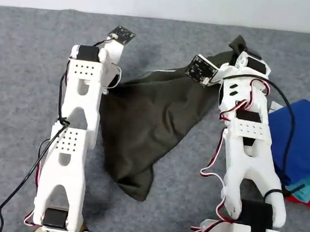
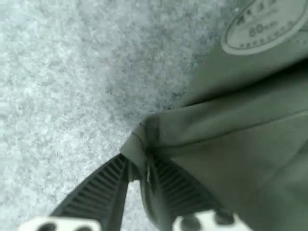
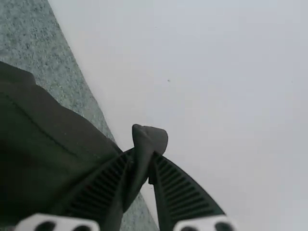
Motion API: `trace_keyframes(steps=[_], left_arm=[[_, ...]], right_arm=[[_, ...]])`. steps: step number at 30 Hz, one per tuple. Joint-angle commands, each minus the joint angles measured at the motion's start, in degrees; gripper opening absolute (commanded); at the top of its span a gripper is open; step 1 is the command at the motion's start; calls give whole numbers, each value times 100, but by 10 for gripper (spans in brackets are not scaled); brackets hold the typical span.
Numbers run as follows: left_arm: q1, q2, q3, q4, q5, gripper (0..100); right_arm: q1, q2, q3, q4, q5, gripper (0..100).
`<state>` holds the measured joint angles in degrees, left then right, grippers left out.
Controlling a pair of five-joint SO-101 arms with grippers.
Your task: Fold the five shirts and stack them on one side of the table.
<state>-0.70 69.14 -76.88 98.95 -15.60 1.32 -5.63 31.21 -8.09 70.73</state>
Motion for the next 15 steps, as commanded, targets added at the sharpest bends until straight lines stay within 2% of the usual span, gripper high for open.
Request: trace_keyframes(steps=[1, 10, 15], left_arm=[[-26, -774, -189, 158, 53, 5], [-26, -2936, -198, 149, 97, 5], [-44, -4044, -215, 141, 659, 5]], right_arm=[[57, -251, -97, -127, -62, 9], [22, -971, -105, -127, -62, 9], [-13, -1640, -123, -136, -70, 9]])
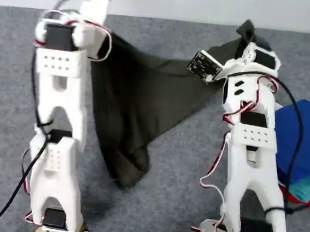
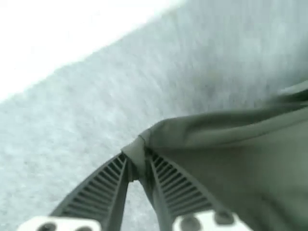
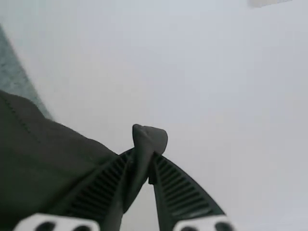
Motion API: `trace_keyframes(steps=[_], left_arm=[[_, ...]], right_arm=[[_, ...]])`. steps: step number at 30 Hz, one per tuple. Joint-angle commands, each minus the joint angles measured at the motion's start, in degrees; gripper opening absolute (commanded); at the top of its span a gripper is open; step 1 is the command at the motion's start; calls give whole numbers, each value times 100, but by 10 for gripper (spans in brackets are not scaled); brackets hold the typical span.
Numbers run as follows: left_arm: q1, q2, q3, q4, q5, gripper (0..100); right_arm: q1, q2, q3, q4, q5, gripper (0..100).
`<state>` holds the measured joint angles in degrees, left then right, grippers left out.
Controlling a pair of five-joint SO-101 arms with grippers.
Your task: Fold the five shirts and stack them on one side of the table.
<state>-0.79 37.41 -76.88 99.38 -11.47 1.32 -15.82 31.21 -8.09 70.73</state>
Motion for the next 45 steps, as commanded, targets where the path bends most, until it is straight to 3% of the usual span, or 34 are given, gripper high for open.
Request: trace_keyframes(steps=[1, 13, 22, 31, 40, 45], left_arm=[[-97, -1055, -215, 97, 290, 5], [-1020, -2681, -215, -396, 273, 5], [-1486, -3358, -198, 105, -633, 5], [-1618, -4035, -198, 105, -721, 5], [-1626, -4642, -110, 123, -721, 4], [-1582, -5407, 1007, 123, -721, 4]], right_arm=[[-48, -769, -123, -136, -70, 9], [13, -1798, -967, -136, -70, 9], [171, -1859, -1793, -84, -70, 9], [154, -1991, -2567, -57, -79, 9], [136, -3319, -2971, 2756, -826, 9], [127, -3855, -2971, 4013, -879, 9]])
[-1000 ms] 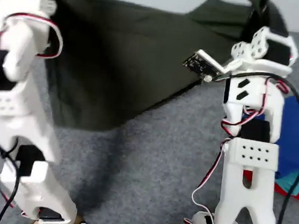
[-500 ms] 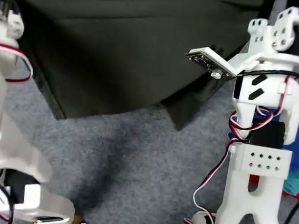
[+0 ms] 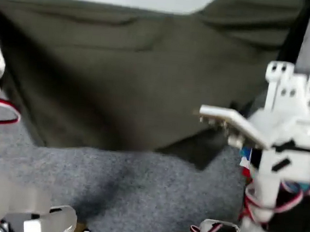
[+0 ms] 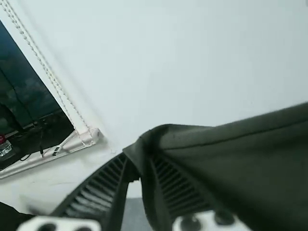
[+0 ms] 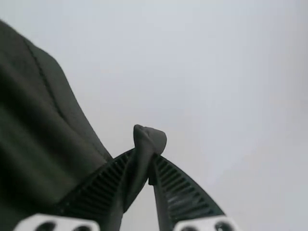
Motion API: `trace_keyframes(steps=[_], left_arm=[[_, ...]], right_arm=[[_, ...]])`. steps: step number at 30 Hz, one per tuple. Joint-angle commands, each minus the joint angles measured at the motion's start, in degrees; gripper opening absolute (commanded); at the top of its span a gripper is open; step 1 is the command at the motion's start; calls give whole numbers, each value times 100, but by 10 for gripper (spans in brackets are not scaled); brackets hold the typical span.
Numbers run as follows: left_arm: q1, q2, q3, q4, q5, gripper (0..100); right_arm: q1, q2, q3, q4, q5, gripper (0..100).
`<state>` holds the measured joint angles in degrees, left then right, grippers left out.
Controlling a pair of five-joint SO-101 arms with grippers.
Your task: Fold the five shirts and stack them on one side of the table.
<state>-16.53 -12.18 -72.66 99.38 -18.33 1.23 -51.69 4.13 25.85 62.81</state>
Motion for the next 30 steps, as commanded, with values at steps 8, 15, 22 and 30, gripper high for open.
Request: trace_keyframes(steps=[8, 15, 22, 30], left_arm=[[141, -2057, 3284, 123, -378, 4], [132, -2321, 5218, 88, -589, 4], [123, -1266, 6571, -1284, -571, 4], [123, 475, 6695, -3719, -563, 4]], right_arm=[[145, -716, -281, 2519, -396, 9], [-163, -567, 167, 3556, -651, 9], [-646, 154, 1600, 2527, -668, 9], [-637, 2149, 2629, -1244, -668, 9]])
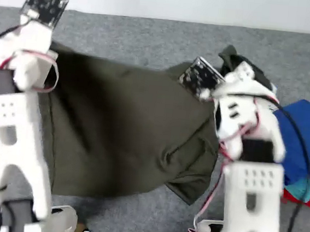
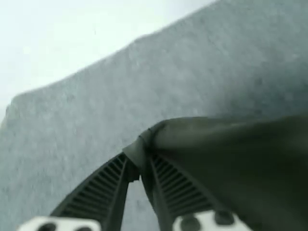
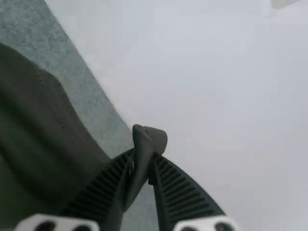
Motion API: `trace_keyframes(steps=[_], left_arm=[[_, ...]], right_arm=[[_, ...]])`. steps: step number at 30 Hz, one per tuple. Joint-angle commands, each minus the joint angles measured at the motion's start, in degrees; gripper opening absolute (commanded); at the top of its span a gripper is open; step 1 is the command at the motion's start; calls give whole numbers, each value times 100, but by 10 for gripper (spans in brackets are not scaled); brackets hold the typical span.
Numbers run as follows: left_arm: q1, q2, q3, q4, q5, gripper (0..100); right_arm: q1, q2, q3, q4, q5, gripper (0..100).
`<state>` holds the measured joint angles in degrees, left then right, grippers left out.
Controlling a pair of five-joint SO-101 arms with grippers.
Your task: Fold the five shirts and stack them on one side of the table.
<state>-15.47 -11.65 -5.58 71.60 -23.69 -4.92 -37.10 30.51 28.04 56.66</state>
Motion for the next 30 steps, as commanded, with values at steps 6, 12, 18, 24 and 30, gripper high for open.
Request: trace_keyframes(steps=[6, 12, 18, 24, 30], left_arm=[[26, 1275, -13, -2787, -26, 4], [18, 1820, -22, -4492, -26, 4], [35, 2488, -567, -5152, -26, 4], [0, 3429, -1086, -5143, -53, 4], [-53, 3798, -1244, -4932, -53, 4]], right_arm=[[-13, 2545, -440, -3749, -26, 9], [48, 4031, -1609, -4734, -18, 9], [84, 5007, -2725, -4725, -18, 9], [31, 5446, -2963, -4725, -9, 9], [48, 5525, -2919, -4690, -9, 9]])
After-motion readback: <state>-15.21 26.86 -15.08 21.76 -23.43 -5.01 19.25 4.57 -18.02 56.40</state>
